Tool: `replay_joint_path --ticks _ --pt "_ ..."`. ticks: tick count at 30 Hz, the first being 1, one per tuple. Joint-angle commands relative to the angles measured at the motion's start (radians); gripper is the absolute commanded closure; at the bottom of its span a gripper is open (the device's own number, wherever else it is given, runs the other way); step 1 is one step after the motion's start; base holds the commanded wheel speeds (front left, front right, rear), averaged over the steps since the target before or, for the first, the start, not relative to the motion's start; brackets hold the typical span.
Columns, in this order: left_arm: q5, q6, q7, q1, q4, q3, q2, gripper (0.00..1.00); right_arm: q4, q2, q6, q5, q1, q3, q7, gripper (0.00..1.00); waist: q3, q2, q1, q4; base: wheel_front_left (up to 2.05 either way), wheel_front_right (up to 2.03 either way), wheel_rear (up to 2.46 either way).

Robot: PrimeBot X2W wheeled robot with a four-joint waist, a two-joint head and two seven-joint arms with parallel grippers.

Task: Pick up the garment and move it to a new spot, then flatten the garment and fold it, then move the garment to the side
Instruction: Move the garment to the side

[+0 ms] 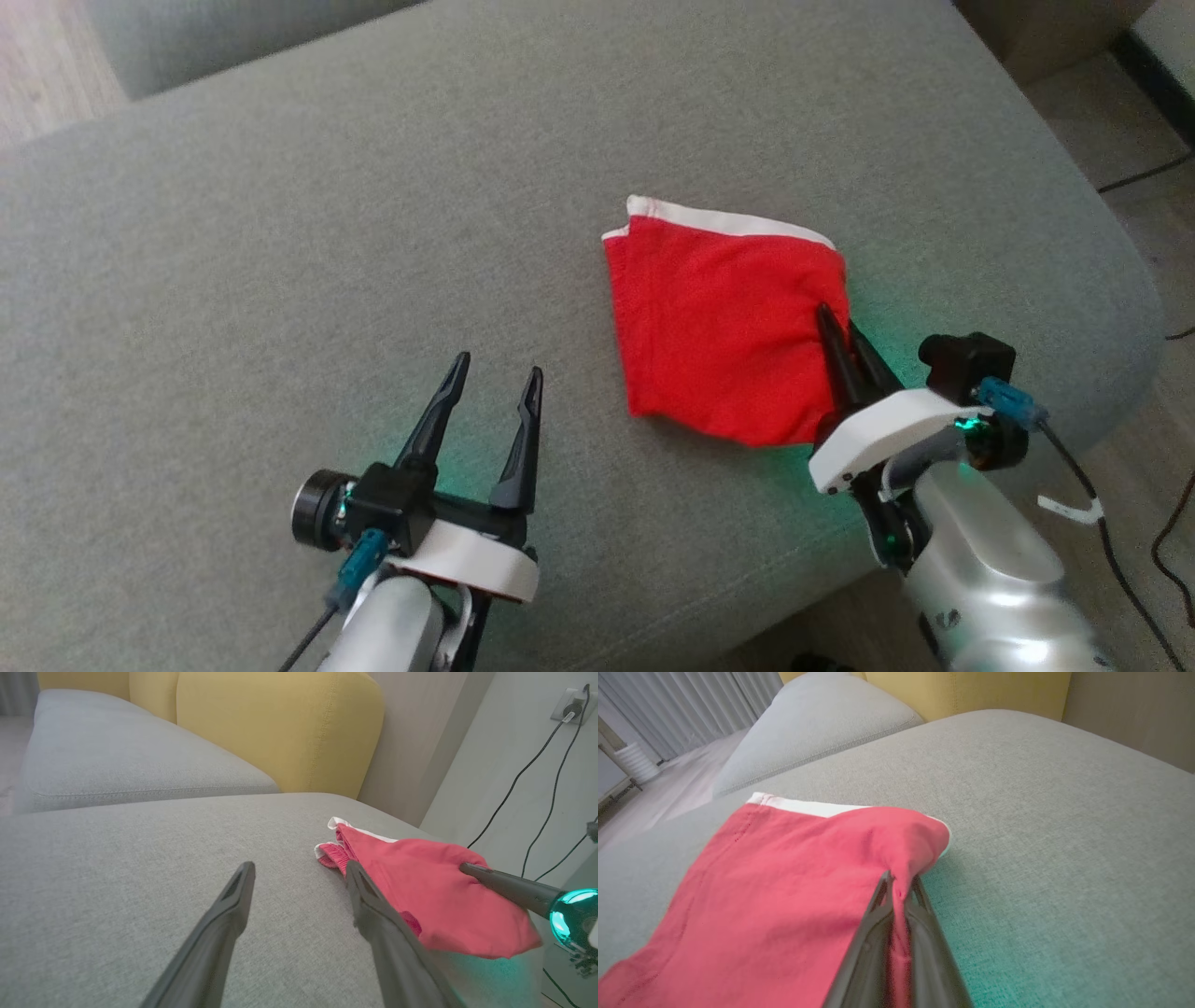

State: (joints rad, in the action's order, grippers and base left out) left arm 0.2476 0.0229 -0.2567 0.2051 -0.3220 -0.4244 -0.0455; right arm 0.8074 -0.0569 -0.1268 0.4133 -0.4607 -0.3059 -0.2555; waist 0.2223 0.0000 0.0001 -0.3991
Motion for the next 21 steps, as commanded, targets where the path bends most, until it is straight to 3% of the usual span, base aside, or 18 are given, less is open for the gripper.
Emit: replay_joint_path --ticks 1,7,15,21 --pt "-0.005 0.005 -0.005 0.031 0.026 0.015 -0.005 0.0 -0.005 0.007 -0.004 -0.043 -0.055 0.001 -0.006 1.0 0.027 0.0 -0.0001 0.014 0.0 0.0 0.0" --pt "-0.021 0.019 -0.005 0.048 0.024 0.002 -0.005 0.0 0.081 -0.041 -0.004 -0.213 -0.198 0.11 -0.006 1.0 0.086 0.0 -0.0001 0.084 0.0 0.0 0.0" --pt "-0.044 0.038 -0.005 0.085 0.04 0.018 -0.005 0.0 0.211 -0.206 -0.004 -0.397 -0.39 0.24 0.005 1.0 0.154 0.0 -0.0001 0.178 0.0 0.0 0.0" --pt "-0.054 0.044 -0.005 0.107 0.057 0.036 -0.005 0.0 0.281 -0.327 -0.004 -0.525 -0.475 0.4 0.044 1.0 0.196 0.0 -0.0001 0.238 0.0 0.0 0.0"
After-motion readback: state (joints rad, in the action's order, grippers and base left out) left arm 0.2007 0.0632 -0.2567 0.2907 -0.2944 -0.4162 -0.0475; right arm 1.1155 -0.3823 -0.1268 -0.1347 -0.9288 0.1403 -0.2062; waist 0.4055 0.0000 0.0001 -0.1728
